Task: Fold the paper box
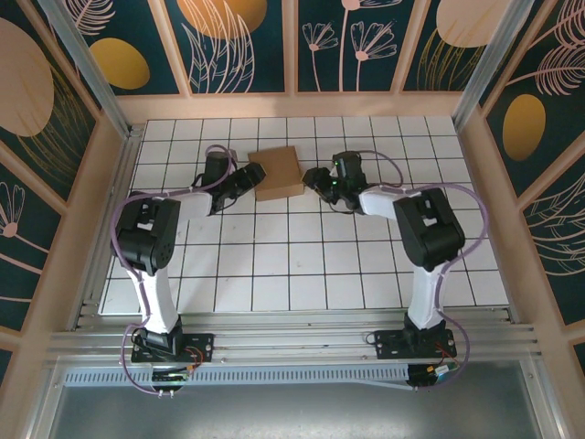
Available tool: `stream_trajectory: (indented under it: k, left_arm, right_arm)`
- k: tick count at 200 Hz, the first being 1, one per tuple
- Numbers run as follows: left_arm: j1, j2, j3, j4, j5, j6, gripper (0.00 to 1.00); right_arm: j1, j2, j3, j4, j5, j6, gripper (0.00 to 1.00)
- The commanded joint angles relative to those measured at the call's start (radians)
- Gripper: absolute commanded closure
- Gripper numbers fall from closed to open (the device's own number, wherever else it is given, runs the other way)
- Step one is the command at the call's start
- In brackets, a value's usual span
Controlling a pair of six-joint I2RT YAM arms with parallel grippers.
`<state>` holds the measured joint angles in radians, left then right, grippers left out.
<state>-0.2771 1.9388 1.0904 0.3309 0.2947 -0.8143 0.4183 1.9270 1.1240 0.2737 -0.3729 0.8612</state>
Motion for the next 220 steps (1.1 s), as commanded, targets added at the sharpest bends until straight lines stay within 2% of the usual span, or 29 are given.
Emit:
stream_trajectory:
  k: [1,26,37,66,77,90,106,118,125,142,154,161,167,171,176,182,190,195,201,210,220]
  left_arm:
    - [0.030,-0.105,0.031,-0.085,-0.050,0.084,0.29]
    - [0.038,-0.218,0.013,-0.155,-0.110,0.166,0.26]
    - [0.036,-0.318,-0.036,-0.164,-0.156,0.206,0.26]
    - [0.036,-0.607,-0.302,-0.045,-0.362,0.321,0.22]
    - [0.037,-0.691,-0.398,0.002,-0.472,0.369,0.19]
    - [0.037,-0.757,-0.481,0.022,-0.606,0.424,0.11]
    - [0.037,-0.807,-0.576,0.077,-0.742,0.478,0.06]
    - [0.036,-0.832,-0.669,0.198,-0.777,0.565,0.02]
    - [0.037,-0.842,-0.714,0.264,-0.797,0.617,0.01]
    - [0.040,-0.840,-0.811,0.407,-0.853,0.722,0.01]
    - [0.070,-0.814,-0.862,0.501,-0.836,0.747,0.01]
    - [0.098,-0.788,-0.882,0.554,-0.798,0.740,0.01]
    - [0.125,-0.759,-0.898,0.599,-0.762,0.723,0.01]
    - [0.142,-0.740,-0.908,0.635,-0.736,0.713,0.01]
    - [0.161,-0.714,-0.916,0.697,-0.708,0.709,0.01]
    - [0.170,-0.690,-0.905,0.709,-0.694,0.718,0.01]
    - [0.178,-0.653,-0.909,0.788,-0.677,0.752,0.01]
    - [0.185,-0.626,-0.919,0.855,-0.673,0.763,0.02]
    - [0.203,-0.598,-0.918,0.901,-0.672,0.740,0.01]
    - [0.251,-0.545,-0.914,0.938,-0.587,0.698,0.01]
    - [0.273,-0.436,-0.939,1.089,-0.553,0.677,0.01]
  right_arm:
    - [-0.059,-0.204,-0.044,-0.092,0.014,-0.097,0.43]
    - [-0.164,-0.400,-0.164,-0.151,0.071,-0.195,0.36]
    - [-0.221,-0.491,-0.236,-0.145,0.123,-0.262,0.34]
    - [-0.414,-0.676,-0.425,-0.085,0.237,-0.437,0.27]
    - [-0.482,-0.713,-0.490,-0.035,0.251,-0.481,0.20]
    - [-0.545,-0.728,-0.564,0.064,0.257,-0.530,0.15]
    - [-0.590,-0.700,-0.633,0.198,0.303,-0.587,0.13]
    - [-0.604,-0.648,-0.659,0.275,0.360,-0.623,0.13]
    - [-0.607,-0.607,-0.669,0.327,0.377,-0.648,0.10]
    - [-0.618,-0.496,-0.698,0.487,0.362,-0.696,0.05]
    - [-0.626,-0.426,-0.713,0.607,0.280,-0.714,0.03]
    - [-0.616,-0.402,-0.668,0.537,0.269,-0.723,0.03]
    - [-0.605,-0.391,-0.664,0.556,0.260,-0.721,0.03]
    - [-0.598,-0.394,-0.688,0.604,0.243,-0.709,0.03]
    - [-0.578,-0.389,-0.741,0.752,0.214,-0.732,0.03]
    - [-0.531,-0.409,-0.749,0.720,0.255,-0.789,0.02]
    - [-0.470,-0.388,-0.811,0.886,0.291,-0.848,0.01]
    - [-0.444,-0.406,-0.841,0.898,0.321,-0.867,0.01]
    - [-0.447,-0.404,-0.884,0.973,0.317,-0.863,0.01]
    - [-0.457,-0.334,-0.955,1.213,0.338,-0.843,0.01]
    - [-0.459,-0.371,-0.974,1.163,0.398,-0.818,0.01]
